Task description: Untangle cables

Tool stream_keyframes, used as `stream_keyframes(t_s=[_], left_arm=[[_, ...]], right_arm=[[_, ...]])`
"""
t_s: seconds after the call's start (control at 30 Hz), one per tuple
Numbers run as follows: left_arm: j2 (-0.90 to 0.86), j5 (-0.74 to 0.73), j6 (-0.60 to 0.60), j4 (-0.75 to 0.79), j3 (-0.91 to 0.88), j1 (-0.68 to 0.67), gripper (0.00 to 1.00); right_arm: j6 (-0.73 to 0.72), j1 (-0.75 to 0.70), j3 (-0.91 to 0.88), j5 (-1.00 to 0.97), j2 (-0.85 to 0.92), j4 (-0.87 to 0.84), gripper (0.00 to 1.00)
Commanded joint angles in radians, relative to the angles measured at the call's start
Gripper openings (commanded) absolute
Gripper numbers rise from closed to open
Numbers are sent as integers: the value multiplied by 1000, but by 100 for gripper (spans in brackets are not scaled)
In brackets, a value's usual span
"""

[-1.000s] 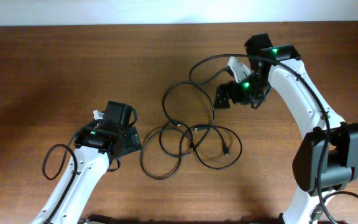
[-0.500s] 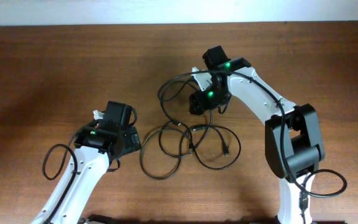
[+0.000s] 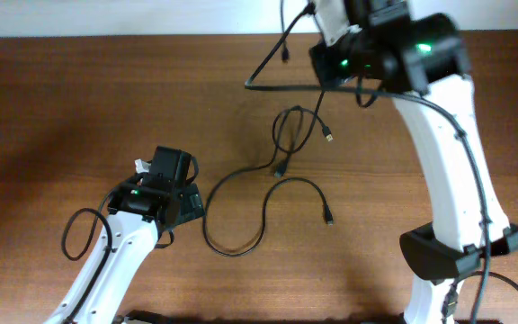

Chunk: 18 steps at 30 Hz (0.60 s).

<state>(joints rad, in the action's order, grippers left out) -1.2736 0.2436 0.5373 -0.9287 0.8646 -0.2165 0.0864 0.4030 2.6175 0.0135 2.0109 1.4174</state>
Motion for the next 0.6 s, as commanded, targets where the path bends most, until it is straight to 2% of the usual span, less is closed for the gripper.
stream_keyframes(t_s=[0.0, 0.13, 0.23, 0.3, 0.37, 0.47, 0.57], left_arm=[[-2, 4, -16, 0, 0, 3, 99], [-2, 4, -16, 0, 0, 3, 99], [-2, 4, -16, 0, 0, 3, 99], [-2, 4, -16, 0, 0, 3, 99], [-2, 4, -16, 0, 0, 3, 99], [-2, 4, -16, 0, 0, 3, 99], [-2, 4, -16, 0, 0, 3, 99]], right_arm=[[-1, 9, 117, -26, -5, 17, 4], [0, 9, 124, -31, -24, 36, 4], [0, 9, 124, -125, -78, 26, 4], [0, 9, 124, -240, -122, 18, 4], [0, 8, 124, -449, -166, 19, 4], [0, 7, 124, -639, -163, 19, 4], [0, 6, 124, -684, -163, 34, 4]])
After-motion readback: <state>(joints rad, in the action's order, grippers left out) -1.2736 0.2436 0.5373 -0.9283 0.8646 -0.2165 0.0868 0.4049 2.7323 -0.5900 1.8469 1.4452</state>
